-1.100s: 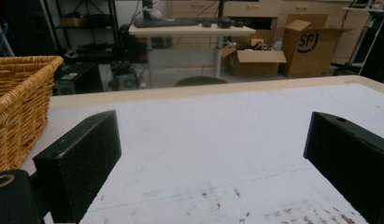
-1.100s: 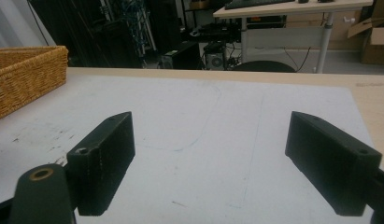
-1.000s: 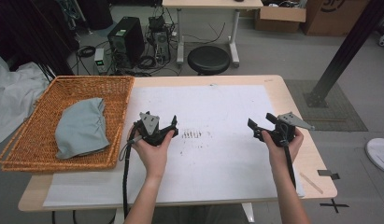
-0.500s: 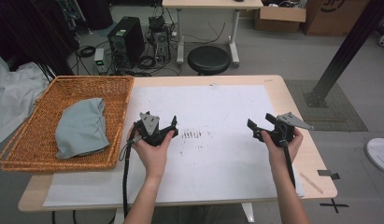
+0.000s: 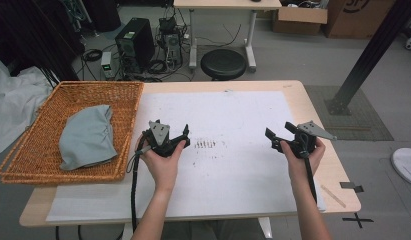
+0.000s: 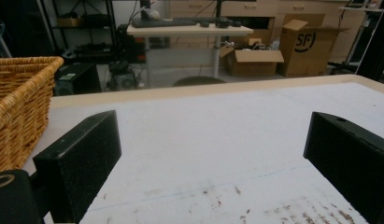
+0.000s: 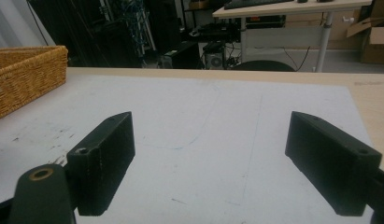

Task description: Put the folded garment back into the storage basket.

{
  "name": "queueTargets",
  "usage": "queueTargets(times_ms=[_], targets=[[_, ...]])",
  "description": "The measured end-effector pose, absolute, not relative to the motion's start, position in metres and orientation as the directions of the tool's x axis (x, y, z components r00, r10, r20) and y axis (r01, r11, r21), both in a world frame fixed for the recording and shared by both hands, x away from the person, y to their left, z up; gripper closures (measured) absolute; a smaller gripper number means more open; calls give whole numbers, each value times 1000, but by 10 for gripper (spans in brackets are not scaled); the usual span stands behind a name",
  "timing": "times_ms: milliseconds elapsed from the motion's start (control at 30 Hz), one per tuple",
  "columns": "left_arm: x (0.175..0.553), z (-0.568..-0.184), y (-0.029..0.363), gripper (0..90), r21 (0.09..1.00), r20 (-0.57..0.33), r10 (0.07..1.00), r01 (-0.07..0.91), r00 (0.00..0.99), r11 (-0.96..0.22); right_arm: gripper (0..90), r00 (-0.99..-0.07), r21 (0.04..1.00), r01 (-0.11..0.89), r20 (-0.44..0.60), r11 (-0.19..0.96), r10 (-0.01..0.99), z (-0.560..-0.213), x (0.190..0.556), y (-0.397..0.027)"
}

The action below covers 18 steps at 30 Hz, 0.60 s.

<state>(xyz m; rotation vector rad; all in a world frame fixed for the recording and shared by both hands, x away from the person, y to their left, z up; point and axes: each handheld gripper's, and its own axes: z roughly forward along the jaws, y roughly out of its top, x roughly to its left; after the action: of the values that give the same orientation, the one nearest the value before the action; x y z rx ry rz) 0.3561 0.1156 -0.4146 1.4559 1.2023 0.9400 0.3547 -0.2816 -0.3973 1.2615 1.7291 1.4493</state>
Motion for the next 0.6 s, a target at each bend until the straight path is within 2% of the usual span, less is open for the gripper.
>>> queueTargets(times_ms=[600], targets=[[356, -414, 114, 46, 977, -34, 976, 212, 217, -13, 158, -403, 950, 310, 158, -29, 901, -399, 358, -285]])
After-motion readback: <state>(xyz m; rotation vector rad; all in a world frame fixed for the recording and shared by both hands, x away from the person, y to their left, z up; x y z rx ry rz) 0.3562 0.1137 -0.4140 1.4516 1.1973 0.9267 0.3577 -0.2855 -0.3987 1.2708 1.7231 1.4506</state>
